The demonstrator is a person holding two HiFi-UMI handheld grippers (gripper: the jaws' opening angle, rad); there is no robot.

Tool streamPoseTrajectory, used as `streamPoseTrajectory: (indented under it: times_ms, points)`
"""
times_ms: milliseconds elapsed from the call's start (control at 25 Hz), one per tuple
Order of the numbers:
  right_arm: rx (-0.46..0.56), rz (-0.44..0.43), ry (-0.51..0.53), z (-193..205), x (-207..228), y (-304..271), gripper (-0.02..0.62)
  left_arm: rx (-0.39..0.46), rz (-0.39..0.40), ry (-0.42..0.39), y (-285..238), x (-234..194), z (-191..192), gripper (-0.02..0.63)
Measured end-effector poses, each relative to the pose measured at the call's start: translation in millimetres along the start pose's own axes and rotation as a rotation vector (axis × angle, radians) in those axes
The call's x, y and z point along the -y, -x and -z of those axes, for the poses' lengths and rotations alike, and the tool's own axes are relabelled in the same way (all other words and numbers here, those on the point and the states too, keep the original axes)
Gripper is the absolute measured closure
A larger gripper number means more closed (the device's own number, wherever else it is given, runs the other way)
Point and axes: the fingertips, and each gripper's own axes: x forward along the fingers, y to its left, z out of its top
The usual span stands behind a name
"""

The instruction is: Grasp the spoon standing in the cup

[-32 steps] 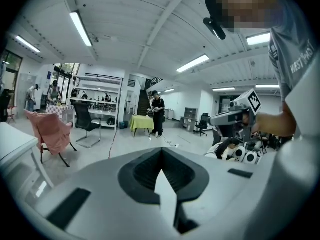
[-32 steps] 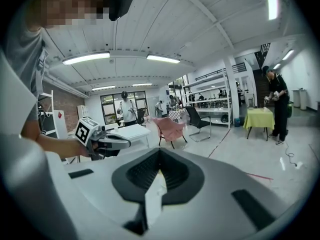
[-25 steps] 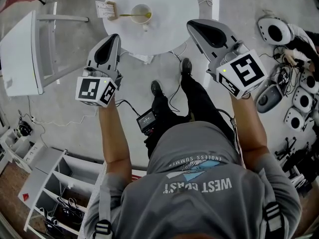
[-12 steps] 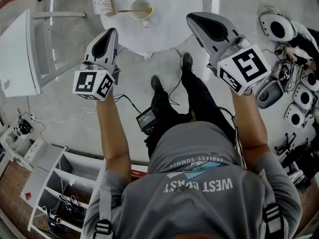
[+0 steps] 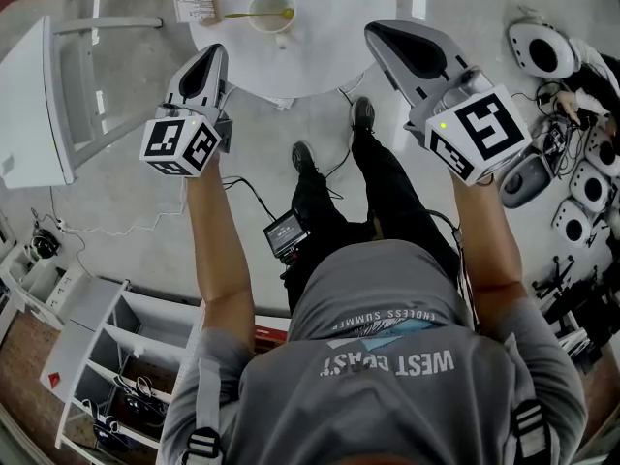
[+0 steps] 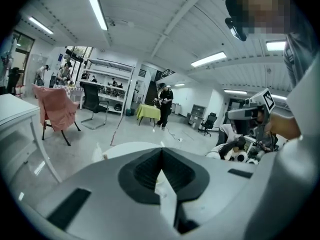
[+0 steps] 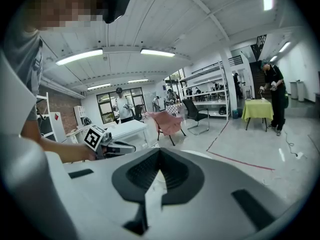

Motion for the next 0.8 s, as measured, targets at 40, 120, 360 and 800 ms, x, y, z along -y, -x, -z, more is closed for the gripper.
streamPoseTrajectory:
  times_ms: [40,120,360,800]
  points:
    - [-0.002,0.000,0.000,1.1,0.7,0.7,0.594,-0.004,-0.003,0.005,-2.2,-1.6,3.0,0.603]
    - [-0.008,0.002,0.000,3.3,2.5,1.6,0.594,-0.008,-0.010,0.016,-6.9,-5.7,8.2,0.603]
    - [-0.026,0.000,-0.006,14.6,5.9,0.0,0.594,-0.006,-0.032,0.049,-23.6,-19.0,20.1,0.603]
    - [-0.048,-0.002,-0.020,25.4,9.0,-7.7,0.594,-0.020,-0.087,0.115,-45.3,-49.7,37.0,0.603]
